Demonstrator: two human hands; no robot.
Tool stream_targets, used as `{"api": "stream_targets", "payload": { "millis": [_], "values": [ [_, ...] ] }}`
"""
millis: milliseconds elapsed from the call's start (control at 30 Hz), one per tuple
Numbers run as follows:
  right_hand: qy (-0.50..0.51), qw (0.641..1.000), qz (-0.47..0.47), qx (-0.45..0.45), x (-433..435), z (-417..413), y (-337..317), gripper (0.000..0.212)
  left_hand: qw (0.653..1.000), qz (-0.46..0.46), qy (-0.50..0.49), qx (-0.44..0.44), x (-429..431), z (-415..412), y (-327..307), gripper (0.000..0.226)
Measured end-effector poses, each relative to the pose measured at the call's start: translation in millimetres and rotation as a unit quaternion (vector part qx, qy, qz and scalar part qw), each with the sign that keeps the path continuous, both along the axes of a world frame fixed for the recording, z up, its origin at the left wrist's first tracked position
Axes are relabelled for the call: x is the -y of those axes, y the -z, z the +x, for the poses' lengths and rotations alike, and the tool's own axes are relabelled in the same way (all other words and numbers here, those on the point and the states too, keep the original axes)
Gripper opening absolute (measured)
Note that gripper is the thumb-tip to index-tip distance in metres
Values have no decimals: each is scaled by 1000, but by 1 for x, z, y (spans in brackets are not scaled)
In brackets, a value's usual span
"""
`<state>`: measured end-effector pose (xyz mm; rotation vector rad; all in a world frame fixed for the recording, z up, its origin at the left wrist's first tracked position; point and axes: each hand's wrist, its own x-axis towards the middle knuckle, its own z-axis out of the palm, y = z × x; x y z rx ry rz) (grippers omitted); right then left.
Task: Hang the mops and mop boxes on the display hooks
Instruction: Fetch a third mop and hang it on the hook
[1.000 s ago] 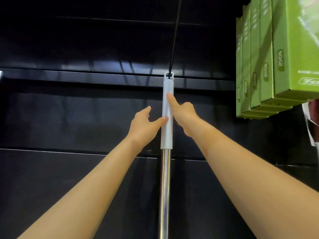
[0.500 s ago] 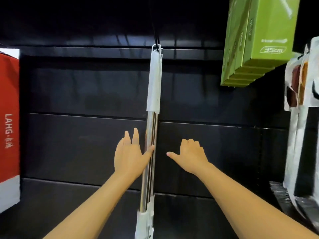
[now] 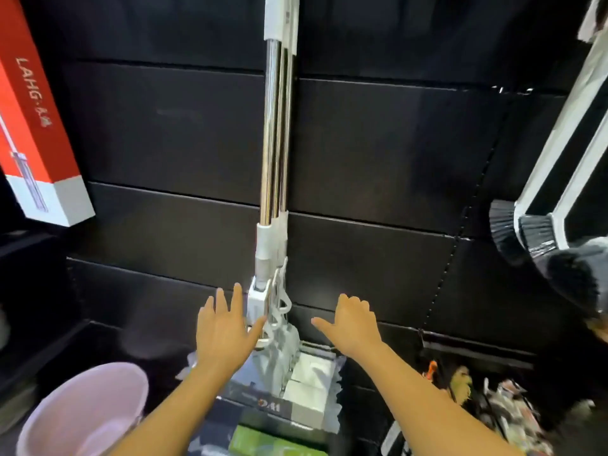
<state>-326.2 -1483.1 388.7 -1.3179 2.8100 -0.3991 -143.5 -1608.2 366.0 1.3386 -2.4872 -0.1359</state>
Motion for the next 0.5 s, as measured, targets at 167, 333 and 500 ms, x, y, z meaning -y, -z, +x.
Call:
{"api": "stream_targets", "payload": {
  "millis": [167, 333, 500],
  "values": [
    [6, 993, 74, 89, -47, 52, 95, 73, 991, 94, 9, 99, -40, 50, 98, 86],
    [-5, 977, 171, 126, -103, 116, 178, 77, 972, 154, -2, 180, -99, 110, 176, 85],
    [-72, 957, 259, 112, -138, 164, 224, 84, 958, 189, -1, 217, -147, 173, 229, 88]
  ]
}}
